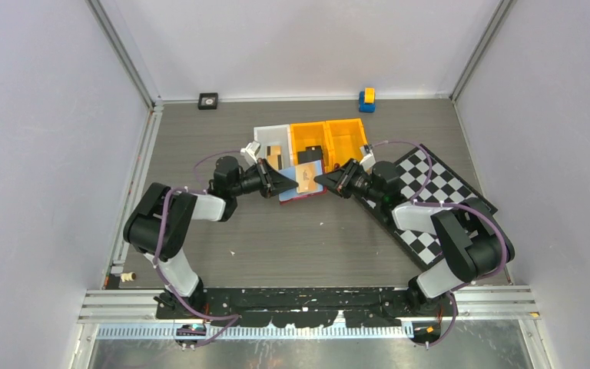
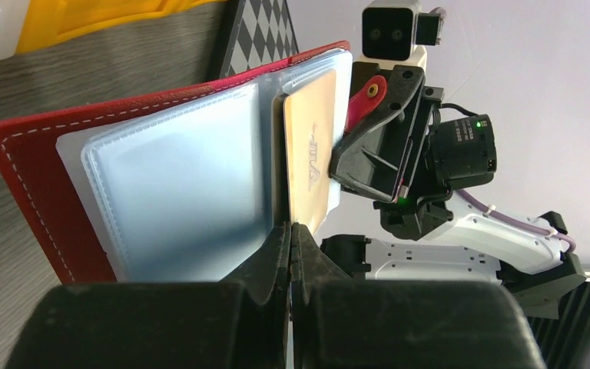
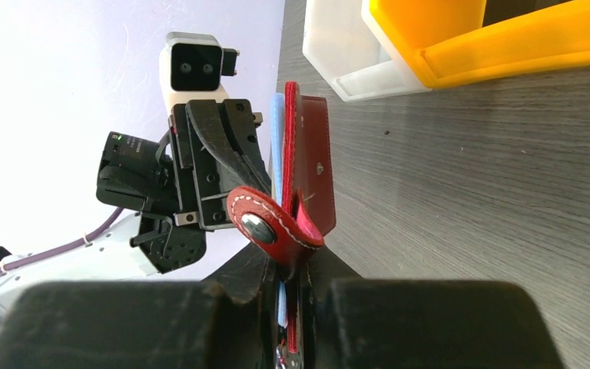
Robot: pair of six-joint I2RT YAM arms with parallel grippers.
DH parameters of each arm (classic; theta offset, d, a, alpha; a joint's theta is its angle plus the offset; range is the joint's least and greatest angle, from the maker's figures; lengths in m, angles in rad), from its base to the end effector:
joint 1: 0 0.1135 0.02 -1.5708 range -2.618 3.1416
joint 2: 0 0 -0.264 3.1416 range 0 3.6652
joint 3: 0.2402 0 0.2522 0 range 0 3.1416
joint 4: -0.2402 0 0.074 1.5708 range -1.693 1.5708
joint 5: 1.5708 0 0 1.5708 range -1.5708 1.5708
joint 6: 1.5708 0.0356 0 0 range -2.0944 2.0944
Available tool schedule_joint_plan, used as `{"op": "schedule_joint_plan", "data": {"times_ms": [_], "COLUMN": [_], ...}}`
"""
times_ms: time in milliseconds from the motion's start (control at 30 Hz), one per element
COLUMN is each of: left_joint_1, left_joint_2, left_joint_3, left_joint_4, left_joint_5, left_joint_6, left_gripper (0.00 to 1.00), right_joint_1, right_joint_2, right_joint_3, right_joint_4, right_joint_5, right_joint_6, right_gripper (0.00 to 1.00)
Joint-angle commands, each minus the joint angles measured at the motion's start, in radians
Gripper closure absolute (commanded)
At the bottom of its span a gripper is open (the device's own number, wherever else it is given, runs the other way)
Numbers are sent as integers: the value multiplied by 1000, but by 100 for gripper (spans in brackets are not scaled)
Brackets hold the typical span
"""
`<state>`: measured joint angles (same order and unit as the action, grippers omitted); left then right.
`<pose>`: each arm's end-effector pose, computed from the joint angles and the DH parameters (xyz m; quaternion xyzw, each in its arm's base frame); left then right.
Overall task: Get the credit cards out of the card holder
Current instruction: Remove the credit card from the card holder.
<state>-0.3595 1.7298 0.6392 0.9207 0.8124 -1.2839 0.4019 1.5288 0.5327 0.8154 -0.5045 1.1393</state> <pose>0.2954 -0.1386 0.1680 -0.0852 0.7422 -0.6393 0.1820 0.2656 0.1316 0.1854 0.1189 0.7513 0.5695 0.3114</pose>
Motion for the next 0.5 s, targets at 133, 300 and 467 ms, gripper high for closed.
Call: {"op": "schedule_joint_plan", "data": {"times_ms": [133,300,467], "left_joint_1": [7,20,22], "left_joint_2": [-61,-74,-71], "left_joint_3": [14,1,-3], "left_joint_4": [-48,-46,-23], "left_joint_5": [-10,-18,-14], "left_joint_6": [63,63,55], "left_gripper": [100,100,100], "right_joint_1": [-11,-27,-34], "right_joint_2": [-47,-78,-94], "right_joint_3": [1,-20,-28], "right_joint_4": [77,71,57], "right_joint_5": [-16,7,16], "right_joint_6": [17,15,11], "right_gripper": [98,99,100]}}
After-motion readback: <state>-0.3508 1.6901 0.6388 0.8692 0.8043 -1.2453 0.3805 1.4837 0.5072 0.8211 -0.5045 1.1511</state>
